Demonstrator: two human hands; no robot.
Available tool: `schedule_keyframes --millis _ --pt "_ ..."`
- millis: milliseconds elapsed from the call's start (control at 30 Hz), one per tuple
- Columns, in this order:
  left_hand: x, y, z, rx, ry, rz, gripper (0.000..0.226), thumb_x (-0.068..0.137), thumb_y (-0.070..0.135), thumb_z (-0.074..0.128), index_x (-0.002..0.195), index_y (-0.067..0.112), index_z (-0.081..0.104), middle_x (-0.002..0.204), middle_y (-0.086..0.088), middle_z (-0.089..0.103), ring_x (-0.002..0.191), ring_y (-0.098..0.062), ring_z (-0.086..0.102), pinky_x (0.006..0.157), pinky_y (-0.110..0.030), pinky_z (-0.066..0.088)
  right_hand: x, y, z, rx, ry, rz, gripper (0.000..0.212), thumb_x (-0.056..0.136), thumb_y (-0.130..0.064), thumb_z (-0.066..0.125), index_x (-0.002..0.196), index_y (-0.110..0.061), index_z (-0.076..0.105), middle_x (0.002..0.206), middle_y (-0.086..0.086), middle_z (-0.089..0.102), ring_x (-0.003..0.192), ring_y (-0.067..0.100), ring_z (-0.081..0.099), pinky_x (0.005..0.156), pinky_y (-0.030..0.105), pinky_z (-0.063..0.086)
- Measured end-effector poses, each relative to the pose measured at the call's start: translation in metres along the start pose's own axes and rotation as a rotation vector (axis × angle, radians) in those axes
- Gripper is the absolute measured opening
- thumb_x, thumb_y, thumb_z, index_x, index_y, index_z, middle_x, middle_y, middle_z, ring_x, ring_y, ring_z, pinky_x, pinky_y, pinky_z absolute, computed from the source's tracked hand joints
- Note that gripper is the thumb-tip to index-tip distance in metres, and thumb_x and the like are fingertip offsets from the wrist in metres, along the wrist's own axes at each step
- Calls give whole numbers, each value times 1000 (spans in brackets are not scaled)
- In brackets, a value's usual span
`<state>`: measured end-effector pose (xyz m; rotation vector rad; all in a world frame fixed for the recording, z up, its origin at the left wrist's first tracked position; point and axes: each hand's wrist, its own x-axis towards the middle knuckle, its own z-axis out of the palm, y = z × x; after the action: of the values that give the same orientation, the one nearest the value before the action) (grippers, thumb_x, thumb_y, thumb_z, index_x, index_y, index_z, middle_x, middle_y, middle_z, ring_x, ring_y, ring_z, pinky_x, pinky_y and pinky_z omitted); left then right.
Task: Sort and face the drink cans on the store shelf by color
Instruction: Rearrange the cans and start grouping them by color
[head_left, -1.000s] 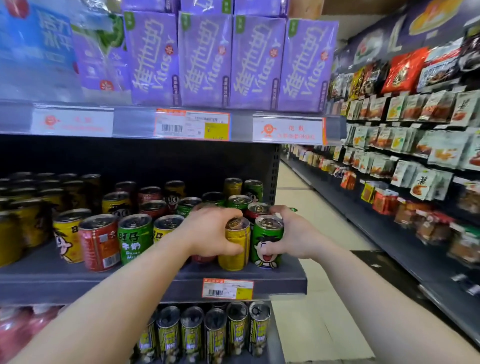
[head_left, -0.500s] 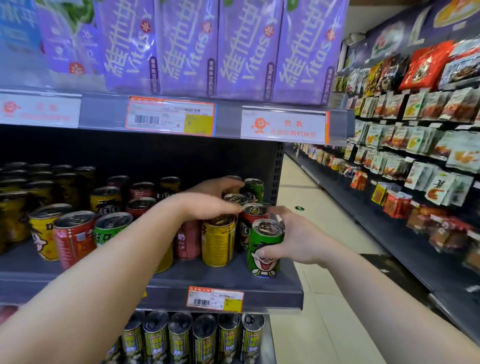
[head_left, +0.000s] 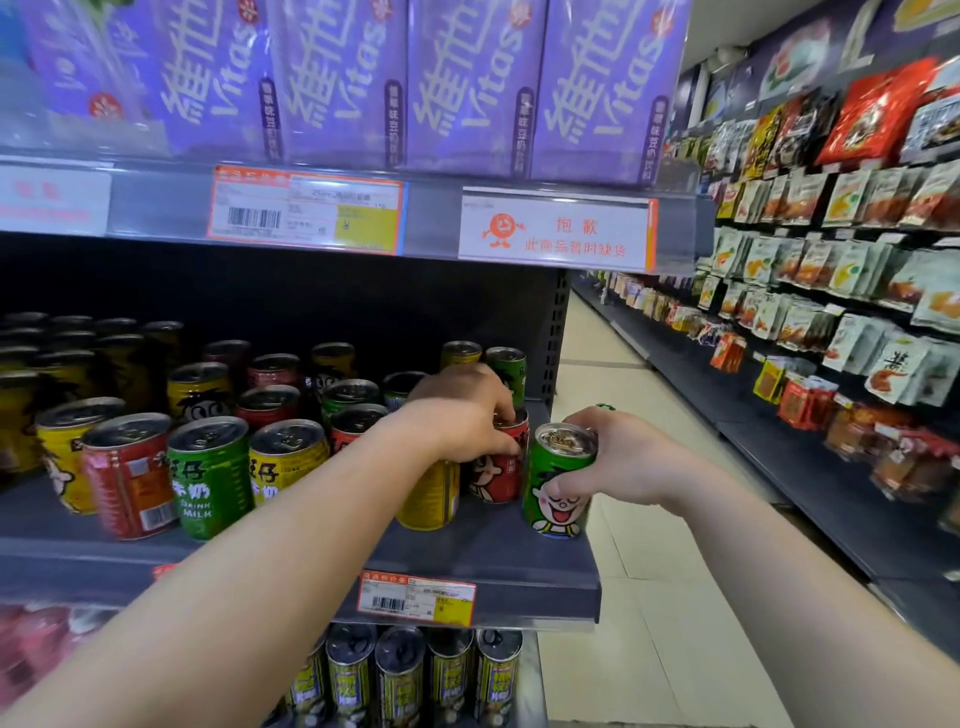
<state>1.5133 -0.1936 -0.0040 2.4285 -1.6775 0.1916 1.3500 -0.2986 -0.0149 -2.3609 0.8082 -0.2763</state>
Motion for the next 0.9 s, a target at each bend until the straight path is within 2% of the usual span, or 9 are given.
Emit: schedule_keyframes --millis 100,200,333,533,667,800,900 --pt "-10 -5 -1 -75 -39 -35 48 74 56 68 114 32 57 119 8 56 101 -16 53 80 -32 49 7 4 1 57 51 28 73 61 -29 85 124 -18 50 109 0 63 93 17 62 69 28 52" --pt "-20 -6 -1 -79 0 1 44 78 49 69 115 29 54 103 12 51 87 -12 48 68 -27 43 15 4 10 107 84 17 76 61 -29 85 127 -17 49 110 1 63 93 16 63 68 28 51" --pt "-27 -16 1 -61 34 -28 41 77 47 67 112 30 54 108 7 56 92 -15 51 78 -33 50 23 -5 25 134 126 -42 76 63 -28 84 128 -17 47 115 1 63 98 17 62 83 34 55" --pt "-40 -42 0 -61 24 -112 47 75 58 66 114 36 54 116 8 57 97 -14 55 81 -34 52 34 -23 42 96 117 -103 78 63 -33 83 131 -16 48 121 0 63 107 16 60 92 34 50" --pt "-46 -54 -2 -61 44 -159 44 77 56 65 115 37 56 119 7 58 101 -15 56 78 -28 48 37 -34 51 83 111 -127 71 66 -32 82 127 -19 49 116 -1 63 102 15 60 88 29 48" --pt "-49 -57 -5 -90 47 -173 42 78 53 66 116 36 58 117 7 59 100 -14 56 78 -25 47 31 -34 46 134 69 -140 61 67 -25 82 120 -22 52 105 -5 63 101 15 62 89 30 50" --pt "-51 -58 -5 -129 64 -180 45 75 55 69 115 37 59 106 10 61 92 -11 56 72 -24 46 25 -29 39 139 4 -153 54 66 -25 83 111 -27 54 104 -6 66 97 12 63 87 29 52"
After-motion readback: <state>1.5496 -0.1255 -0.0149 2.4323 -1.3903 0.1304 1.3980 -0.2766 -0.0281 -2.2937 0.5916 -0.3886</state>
